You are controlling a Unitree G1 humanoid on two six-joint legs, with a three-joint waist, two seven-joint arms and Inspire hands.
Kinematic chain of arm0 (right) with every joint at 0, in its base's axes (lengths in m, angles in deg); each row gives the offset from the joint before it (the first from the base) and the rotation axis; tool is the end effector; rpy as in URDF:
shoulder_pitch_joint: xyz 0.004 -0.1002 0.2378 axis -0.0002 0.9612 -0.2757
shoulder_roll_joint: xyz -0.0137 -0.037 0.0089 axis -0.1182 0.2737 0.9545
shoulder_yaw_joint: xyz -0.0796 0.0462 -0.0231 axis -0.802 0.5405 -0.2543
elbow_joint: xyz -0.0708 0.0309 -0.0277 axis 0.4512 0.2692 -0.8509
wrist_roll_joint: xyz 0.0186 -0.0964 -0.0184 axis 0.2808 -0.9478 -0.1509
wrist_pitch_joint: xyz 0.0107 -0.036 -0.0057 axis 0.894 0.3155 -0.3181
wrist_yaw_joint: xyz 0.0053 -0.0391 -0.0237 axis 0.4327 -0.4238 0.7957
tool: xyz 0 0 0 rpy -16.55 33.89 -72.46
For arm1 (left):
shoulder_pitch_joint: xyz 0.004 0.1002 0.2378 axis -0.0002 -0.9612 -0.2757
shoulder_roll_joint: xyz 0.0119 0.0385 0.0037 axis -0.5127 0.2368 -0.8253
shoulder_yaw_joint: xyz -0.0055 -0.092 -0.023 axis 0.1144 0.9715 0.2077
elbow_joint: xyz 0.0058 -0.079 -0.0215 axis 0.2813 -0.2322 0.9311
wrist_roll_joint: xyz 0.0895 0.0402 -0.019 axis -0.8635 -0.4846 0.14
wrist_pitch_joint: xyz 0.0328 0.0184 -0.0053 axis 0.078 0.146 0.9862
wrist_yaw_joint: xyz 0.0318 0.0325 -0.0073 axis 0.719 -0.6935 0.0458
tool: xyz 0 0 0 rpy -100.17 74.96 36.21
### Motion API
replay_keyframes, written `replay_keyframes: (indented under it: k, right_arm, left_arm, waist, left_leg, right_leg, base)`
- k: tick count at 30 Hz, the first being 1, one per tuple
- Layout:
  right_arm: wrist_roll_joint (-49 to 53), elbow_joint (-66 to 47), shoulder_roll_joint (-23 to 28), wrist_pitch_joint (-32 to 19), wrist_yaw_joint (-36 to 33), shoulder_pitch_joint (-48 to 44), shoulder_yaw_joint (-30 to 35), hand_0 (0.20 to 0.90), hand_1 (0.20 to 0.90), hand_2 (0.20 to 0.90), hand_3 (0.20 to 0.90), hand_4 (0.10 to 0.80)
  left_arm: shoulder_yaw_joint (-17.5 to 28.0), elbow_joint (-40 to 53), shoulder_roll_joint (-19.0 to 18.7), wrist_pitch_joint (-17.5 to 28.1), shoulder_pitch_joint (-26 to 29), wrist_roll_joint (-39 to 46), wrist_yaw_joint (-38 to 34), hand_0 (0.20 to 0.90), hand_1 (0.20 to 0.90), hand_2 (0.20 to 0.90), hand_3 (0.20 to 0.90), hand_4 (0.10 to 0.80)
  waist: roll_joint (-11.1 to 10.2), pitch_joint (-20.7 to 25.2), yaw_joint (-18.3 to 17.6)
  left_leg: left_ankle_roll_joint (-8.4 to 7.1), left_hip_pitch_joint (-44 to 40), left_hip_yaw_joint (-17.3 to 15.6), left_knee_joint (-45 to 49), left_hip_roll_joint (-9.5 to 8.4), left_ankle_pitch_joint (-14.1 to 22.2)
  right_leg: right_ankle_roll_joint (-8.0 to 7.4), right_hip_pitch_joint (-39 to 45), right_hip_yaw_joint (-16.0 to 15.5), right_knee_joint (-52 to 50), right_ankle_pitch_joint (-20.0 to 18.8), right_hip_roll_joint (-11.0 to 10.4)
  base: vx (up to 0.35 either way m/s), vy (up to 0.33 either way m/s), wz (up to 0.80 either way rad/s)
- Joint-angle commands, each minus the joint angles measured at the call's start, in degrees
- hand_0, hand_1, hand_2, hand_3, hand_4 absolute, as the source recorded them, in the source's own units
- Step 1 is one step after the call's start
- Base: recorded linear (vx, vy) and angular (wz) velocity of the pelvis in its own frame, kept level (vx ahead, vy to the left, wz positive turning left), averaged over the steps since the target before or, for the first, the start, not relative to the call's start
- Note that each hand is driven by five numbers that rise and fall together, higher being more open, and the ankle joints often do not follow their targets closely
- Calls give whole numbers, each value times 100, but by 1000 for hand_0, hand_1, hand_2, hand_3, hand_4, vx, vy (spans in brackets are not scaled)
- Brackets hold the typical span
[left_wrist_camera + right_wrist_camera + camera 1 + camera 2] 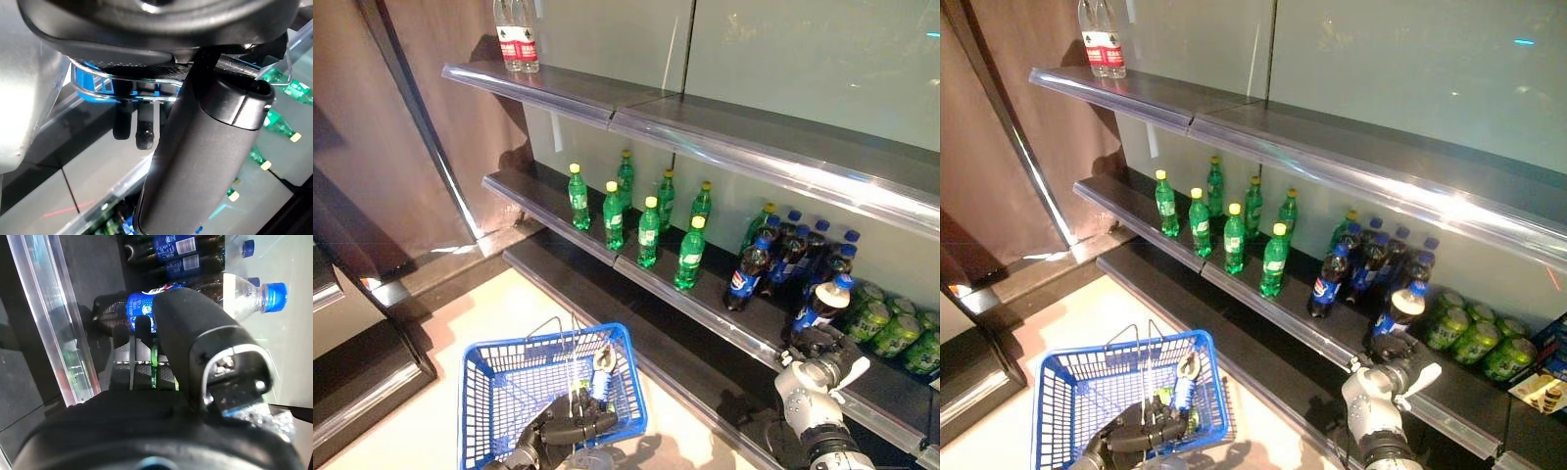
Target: Pick up the drink and place into the basket.
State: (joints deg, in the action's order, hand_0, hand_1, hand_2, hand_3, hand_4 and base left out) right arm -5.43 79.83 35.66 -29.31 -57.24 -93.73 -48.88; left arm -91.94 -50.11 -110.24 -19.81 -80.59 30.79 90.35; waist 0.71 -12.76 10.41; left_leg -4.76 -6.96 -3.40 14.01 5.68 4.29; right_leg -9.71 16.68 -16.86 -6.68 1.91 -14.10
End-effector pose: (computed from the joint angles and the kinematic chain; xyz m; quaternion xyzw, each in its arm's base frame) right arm 0.2169 -0.2276 -0.0026 0.1008 0.1957 -0.5120 0.8303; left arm 0.0761 0.2273 -0.0453 -0.2967 0.3367 -0.1148 0.8863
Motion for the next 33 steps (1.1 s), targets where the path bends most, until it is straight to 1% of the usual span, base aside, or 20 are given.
replay_keyframes:
  k: [1, 4, 7, 8, 9, 10, 13, 14, 16, 17, 19, 20, 22, 24, 28, 29, 31, 33]
  right_arm:
    - [-187, 91, 531, -402, 40, -306, 284, 300, 300, 300, 200, 100]
    - [-280, 48, 572, -439, -1, -307, 292, 300, 300, 300, 200, 100]
    - [-505, -320, 511, -516, -80, -264, 239, 300, 300, 300, 200, 100]
    - [-641, -542, 444, -549, -126, -219, 200, 408, 408, 408, 326, 226]
    - [-690, -603, 422, -578, -127, -200, 190, 545, 545, 545, 485, 385]
    - [-943, -1144, 290, -538, -154, -55, 106, 900, 900, 900, 900, 800]
    - [-1376, -2156, 40, -425, -23, 317, -43, 900, 900, 900, 900, 800]
    - [-1479, -2275, 5, -455, 73, 378, -56, 900, 900, 900, 900, 800]
    - [-1865, -3242, -157, -369, 349, 786, -196, 900, 900, 900, 900, 800]
    - [-1912, -3354, -175, -399, 428, 857, -198, 900, 900, 900, 900, 800]
    - [-2036, -3625, -156, -386, 501, 970, -233, 900, 900, 900, 900, 800]
    - [-2019, -3870, -95, -383, 663, 1076, -219, 900, 900, 900, 900, 800]
    - [-1996, -4078, -28, -327, 888, 1183, -226, 900, 900, 900, 900, 800]
    - [-2035, -4318, 34, -196, 1401, 1302, -341, 900, 900, 900, 900, 800]
    - [-1982, -4584, 92, -30, 2092, 1541, -542, 900, 900, 900, 900, 800]
    - [-1969, -4629, 129, -37, 2315, 1627, -624, 900, 900, 900, 900, 800]
    - [-1911, -4606, 171, -2, 2476, 1681, -652, 900, 900, 900, 900, 800]
    - [-1885, -4525, 192, -8, 2477, 1650, -672, 900, 900, 900, 900, 800]
  left_arm:
    - [-262, 1359, -66, 569, -230, 299, 1358, 300, 300, 300, 200, 100]
    - [-217, 1395, -93, 552, -222, 349, 1353, 300, 300, 300, 200, 100]
    - [-194, 1481, -63, 566, -226, 351, 1328, 300, 300, 300, 200, 100]
    - [-187, 1532, -36, 571, -226, 353, 1298, 300, 300, 300, 200, 100]
    - [-183, 1548, -31, 575, -229, 352, 1295, 300, 300, 300, 200, 100]
    - [-162, 1611, 27, 630, -248, 368, 1266, 300, 300, 300, 200, 100]
    - [-122, 1698, 152, 781, -301, 378, 1222, 300, 300, 300, 200, 100]
    - [-115, 1714, 175, 811, -314, 381, 1218, 300, 300, 300, 200, 100]
    - [-26, 1725, 314, 1005, -311, 463, 1176, 300, 300, 300, 200, 100]
    - [-8, 1728, 345, 1041, -304, 481, 1166, 300, 300, 300, 200, 100]
    - [12, 1738, 403, 1117, -262, 518, 1115, 300, 300, 300, 200, 100]
    - [29, 1737, 475, 1181, -188, 582, 1037, 300, 300, 300, 200, 100]
    - [49, 1745, 572, 1230, -93, 638, 938, 300, 300, 300, 200, 100]
    - [78, 1722, 696, 1339, 49, 607, 857, 300, 300, 300, 200, 100]
    - [157, 1728, 836, 1471, 186, 537, 748, 300, 300, 300, 200, 100]
    - [194, 1706, 894, 1557, 273, 535, 691, 300, 300, 300, 200, 100]
    - [292, 1696, 950, 1570, 371, 588, 652, 300, 300, 300, 200, 100]
    - [345, 1663, 1012, 1614, 484, 602, 586, 300, 300, 300, 200, 100]
  waist:
    - [23, 446, 275]
    - [9, 455, 283]
    - [0, 462, 267]
    - [0, 468, 251]
    - [-1, 472, 247]
    - [3, 483, 196]
    - [-1, 505, 67]
    - [-3, 513, 42]
    - [-25, 552, -155]
    - [-24, 557, -200]
    - [-41, 565, -284]
    - [-61, 593, -376]
    - [-78, 616, -469]
    - [-93, 627, -585]
    - [-112, 658, -724]
    - [-128, 678, -785]
    - [-145, 701, -831]
    - [-159, 717, -866]
  left_leg:
    - [111, 122, 218, 131, 55, -630]
    - [118, 106, 227, 113, 60, -622]
    - [135, 103, 212, 59, 52, -608]
    - [141, 98, 202, 29, 48, -605]
    - [143, 95, 198, 20, 47, -604]
    - [154, 90, 170, -35, 39, -599]
    - [167, 102, 95, -108, 31, -587]
    - [168, 103, 79, -121, 34, -587]
    - [178, 105, -58, -224, 53, -584]
    - [169, 74, -85, -241, 71, -528]
    - [166, 68, -163, -283, 97, -536]
    - [156, 59, -253, -357, 134, -555]
    - [143, 47, -347, -433, 174, -573]
    - [121, 21, -435, -553, 245, -617]
    - [70, -20, -535, -742, 335, -703]
    - [41, -14, -562, -835, 381, -755]
    - [7, -6, -572, -930, 434, -813]
    - [-24, 10, -579, -979, 485, -859]
  right_leg:
    - [-106, -344, -24, -94, -953, -156]
    - [-110, -337, -46, -87, -938, -148]
    - [-103, -369, -52, -77, -908, -139]
    - [-98, -386, -50, -73, -897, -135]
    - [-97, -391, -49, -72, -893, -135]
    - [-88, -427, -30, -56, -872, -126]
    - [-74, -510, 25, -36, -832, -125]
    - [-73, -523, 35, -32, -827, -124]
    - [-50, -620, 133, 3, -771, -106]
    - [-58, -608, 149, 5, -711, -95]
    - [-39, -637, 199, 25, -686, -79]
    - [-17, -673, 248, 65, -662, -58]
    - [16, -700, 303, 117, -642, -33]
    - [74, -738, 377, 165, -609, 13]
    - [162, -787, 464, 223, -573, 108]
    - [196, -826, 506, 243, -555, 163]
    - [242, -860, 541, 257, -525, 242]
    - [291, -892, 570, 266, -499, 323]
  base:
    - [0, 0, 0]
    - [0, 0, 0]
    - [-56, -6, 0]
    - [-64, 3, -1]
    - [-112, 9, -2]
    - [-127, 9, -1]
    - [-139, 11, -4]
    - [-162, 8, -5]
    - [-202, 5, -14]
    - [-136, -5, -22]
    - [-147, -26, -23]
    - [-217, -48, -23]
    - [-197, -53, -25]
    - [-214, -78, -26]
    - [-186, -94, -17]
    - [-199, -113, -22]
    - [-181, -133, -19]
    - [-148, -145, -5]
